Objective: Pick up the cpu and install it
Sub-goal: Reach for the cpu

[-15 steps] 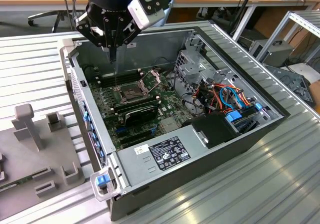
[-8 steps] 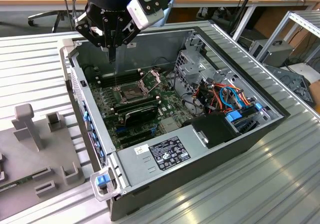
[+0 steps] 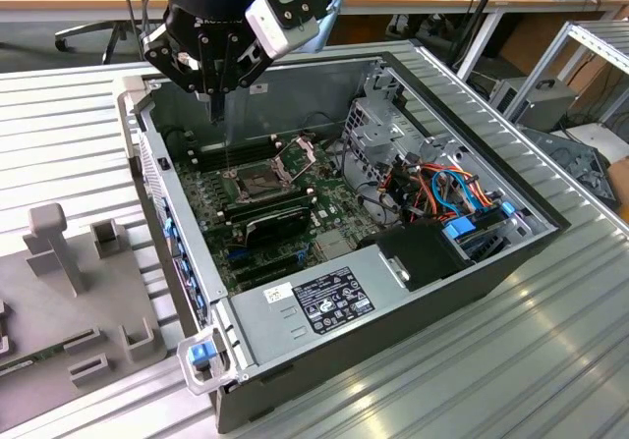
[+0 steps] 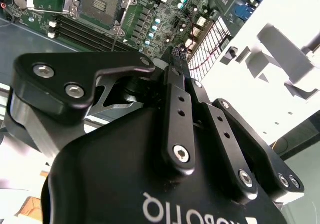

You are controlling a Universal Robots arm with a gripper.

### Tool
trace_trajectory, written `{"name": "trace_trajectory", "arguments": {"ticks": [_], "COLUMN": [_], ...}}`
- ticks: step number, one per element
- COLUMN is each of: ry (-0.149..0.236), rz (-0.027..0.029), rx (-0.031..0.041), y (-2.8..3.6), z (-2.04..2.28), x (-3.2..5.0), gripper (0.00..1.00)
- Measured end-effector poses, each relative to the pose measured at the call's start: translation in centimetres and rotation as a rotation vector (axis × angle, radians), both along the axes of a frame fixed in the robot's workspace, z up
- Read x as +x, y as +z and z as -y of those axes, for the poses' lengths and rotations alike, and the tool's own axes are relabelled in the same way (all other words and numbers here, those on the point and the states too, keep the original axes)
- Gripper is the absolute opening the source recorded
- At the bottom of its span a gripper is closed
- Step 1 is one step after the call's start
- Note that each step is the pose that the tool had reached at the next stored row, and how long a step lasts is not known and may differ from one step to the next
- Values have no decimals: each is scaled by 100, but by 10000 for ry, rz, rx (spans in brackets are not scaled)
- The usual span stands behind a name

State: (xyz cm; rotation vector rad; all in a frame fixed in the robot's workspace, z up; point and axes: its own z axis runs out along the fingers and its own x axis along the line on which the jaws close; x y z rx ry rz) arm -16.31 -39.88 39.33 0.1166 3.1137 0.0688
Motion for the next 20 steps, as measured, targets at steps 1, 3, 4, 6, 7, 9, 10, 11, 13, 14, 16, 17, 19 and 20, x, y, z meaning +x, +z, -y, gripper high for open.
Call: {"name": "trace_trajectory", "arguments": {"ticks": [1,3,4,6,7,9,10,11,13,14,16,17,19,20], "ry": [0,0,0,0,0,0,0,0,0,0,0,0,0,0], "rz": [0,1,0,0,0,0,0,0,0,0,0,0,0,0], "rx": [0,1,1,0,0,0,0,1,0,0,0,0,1,1], "y": [0,0,0,0,0,0,0,0,0,0,0,0,0,0], "z": [0,0,0,0,0,0,0,0,0,0,0,0,0,0], "x": [-2,-8,-10,-14,-16,-20,-23,-26,-31,-35,-40,-43,-50,-54], "gripper": [11,11,11,11,11,11,11,11,11,11,11,11,11,11]}}
